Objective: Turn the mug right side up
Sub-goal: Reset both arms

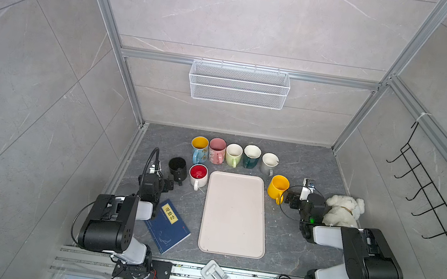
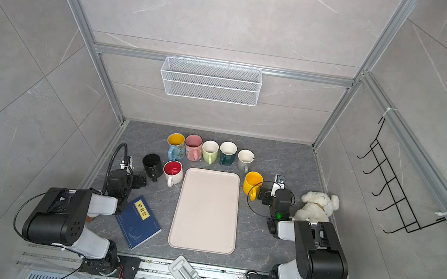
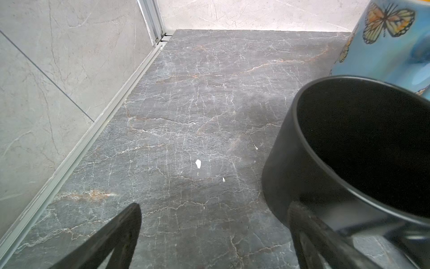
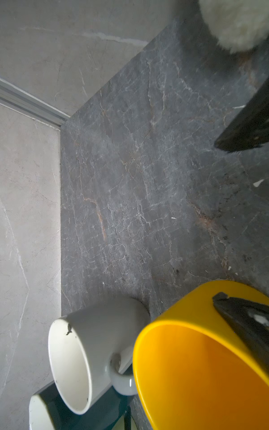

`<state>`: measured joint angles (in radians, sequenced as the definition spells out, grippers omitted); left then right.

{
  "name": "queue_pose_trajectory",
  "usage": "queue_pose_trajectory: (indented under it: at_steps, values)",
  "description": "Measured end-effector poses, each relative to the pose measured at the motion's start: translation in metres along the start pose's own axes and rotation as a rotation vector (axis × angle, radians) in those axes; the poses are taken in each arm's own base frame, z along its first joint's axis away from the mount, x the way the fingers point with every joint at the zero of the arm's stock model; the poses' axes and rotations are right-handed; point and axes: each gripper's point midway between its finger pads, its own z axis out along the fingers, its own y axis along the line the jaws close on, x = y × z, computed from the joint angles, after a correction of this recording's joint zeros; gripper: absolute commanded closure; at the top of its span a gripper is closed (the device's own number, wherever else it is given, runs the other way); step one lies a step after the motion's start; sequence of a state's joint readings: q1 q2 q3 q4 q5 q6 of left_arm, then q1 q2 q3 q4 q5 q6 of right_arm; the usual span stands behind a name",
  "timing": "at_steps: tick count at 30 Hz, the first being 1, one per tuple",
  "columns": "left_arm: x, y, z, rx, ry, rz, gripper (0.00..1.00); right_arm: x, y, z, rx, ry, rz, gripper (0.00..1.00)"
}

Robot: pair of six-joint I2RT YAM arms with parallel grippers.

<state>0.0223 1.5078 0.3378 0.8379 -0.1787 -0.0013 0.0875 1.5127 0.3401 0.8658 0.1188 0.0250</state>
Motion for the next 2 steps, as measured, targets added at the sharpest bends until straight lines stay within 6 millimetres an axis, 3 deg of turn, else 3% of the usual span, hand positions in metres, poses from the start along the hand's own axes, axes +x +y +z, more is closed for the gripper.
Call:
queue_pose_trajectory:
  at_steps: [2]
  values:
    - [0.0, 0.0, 0.0, 0.0, 0.0, 0.0, 0.0, -0.0001, 0.0, 0.0, 0.0, 0.0, 0.0, 0.01]
